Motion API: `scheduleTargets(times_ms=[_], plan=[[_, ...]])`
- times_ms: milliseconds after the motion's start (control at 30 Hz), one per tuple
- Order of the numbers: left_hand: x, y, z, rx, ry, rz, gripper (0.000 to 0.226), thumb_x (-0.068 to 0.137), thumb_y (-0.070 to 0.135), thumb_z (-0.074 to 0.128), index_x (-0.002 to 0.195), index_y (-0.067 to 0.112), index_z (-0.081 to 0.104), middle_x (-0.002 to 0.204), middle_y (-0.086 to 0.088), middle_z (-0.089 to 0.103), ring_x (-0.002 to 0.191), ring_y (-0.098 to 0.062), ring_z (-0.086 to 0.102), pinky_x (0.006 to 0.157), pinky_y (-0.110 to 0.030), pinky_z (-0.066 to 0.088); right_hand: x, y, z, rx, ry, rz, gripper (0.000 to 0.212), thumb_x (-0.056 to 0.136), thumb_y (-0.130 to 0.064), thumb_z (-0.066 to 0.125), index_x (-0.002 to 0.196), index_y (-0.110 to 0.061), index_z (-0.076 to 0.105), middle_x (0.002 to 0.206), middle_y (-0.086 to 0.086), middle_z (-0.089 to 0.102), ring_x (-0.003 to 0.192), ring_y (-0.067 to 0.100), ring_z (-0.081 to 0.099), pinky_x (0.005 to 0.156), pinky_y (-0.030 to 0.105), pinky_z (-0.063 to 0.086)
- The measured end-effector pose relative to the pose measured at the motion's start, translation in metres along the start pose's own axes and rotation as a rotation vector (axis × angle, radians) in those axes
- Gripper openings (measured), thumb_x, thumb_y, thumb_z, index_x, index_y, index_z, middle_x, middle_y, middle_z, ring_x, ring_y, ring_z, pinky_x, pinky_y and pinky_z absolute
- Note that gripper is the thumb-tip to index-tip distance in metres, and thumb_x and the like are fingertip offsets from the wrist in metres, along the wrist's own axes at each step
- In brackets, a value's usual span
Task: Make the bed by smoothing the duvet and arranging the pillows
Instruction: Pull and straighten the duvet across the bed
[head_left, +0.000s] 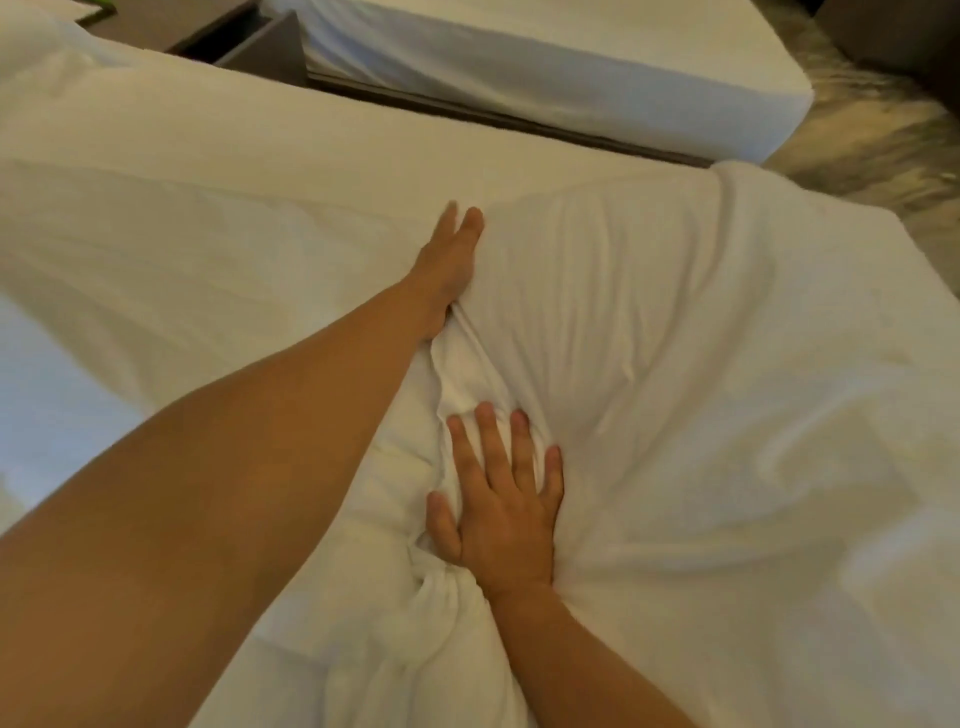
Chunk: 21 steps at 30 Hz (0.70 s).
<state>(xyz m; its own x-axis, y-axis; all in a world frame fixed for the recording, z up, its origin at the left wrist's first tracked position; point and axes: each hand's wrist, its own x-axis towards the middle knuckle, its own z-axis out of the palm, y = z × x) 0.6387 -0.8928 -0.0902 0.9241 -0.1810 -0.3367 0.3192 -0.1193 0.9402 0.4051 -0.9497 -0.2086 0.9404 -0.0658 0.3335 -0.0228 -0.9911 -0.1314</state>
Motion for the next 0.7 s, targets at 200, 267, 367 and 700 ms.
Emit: scheduleTargets(times_ms=[200, 267, 367, 700], plan=[[-0.053, -0.054, -0.014, -0.302, -0.017, -0.190, 0.078, 0.087, 0.065, 0.063, 0.150, 0.020, 0.047, 0.144, -0.004, 0.059, 0.123, -0.028, 0.061, 0.102, -0.049, 0.052, 0.004, 0.000, 0.002, -0.029, -0.063, 0.023, 0.076, 0.091, -0.064, 0.036, 0.160, -0.033, 0.031, 0.169, -0.003, 0.024, 0.157, 0.027, 0.016, 0.122, 0.060, 0.009], [-0.090, -0.064, -0.018, -0.424, -0.079, -0.204, 0.062, 0.093, 0.053, 0.066, 0.138, 0.011, 0.058, 0.129, -0.006, 0.069, 0.113, -0.025, 0.068, 0.102, -0.042, 0.054, 0.005, -0.001, -0.004, -0.037, -0.097, 0.034, 0.075, 0.092, -0.065, 0.034, 0.161, -0.034, 0.027, 0.170, -0.005, 0.021, 0.158, 0.026, 0.012, 0.122, 0.059, 0.008], [-0.175, -0.065, -0.024, -0.177, 0.047, -0.053, 0.067, 0.096, 0.052, 0.057, 0.152, 0.017, 0.043, 0.143, 0.005, 0.055, 0.127, -0.014, 0.055, 0.112, -0.033, 0.040, 0.011, -0.001, -0.024, -0.022, -0.225, 0.058, 0.076, 0.093, -0.068, 0.023, 0.162, -0.038, 0.015, 0.172, -0.009, 0.010, 0.159, 0.023, 0.002, 0.123, 0.057, 0.004], [-0.485, -0.091, -0.025, 0.884, -0.209, -0.231, 0.127, 0.073, 0.077, 0.060, 0.154, 0.031, -0.026, 0.150, -0.008, 0.012, 0.138, -0.032, 0.024, 0.100, -0.053, 0.039, -0.002, -0.033, -0.144, 0.249, -0.685, 0.305, 0.055, 0.109, -0.039, 0.022, 0.163, -0.033, 0.012, 0.173, -0.004, 0.001, 0.158, 0.024, -0.001, 0.124, 0.055, 0.004]])
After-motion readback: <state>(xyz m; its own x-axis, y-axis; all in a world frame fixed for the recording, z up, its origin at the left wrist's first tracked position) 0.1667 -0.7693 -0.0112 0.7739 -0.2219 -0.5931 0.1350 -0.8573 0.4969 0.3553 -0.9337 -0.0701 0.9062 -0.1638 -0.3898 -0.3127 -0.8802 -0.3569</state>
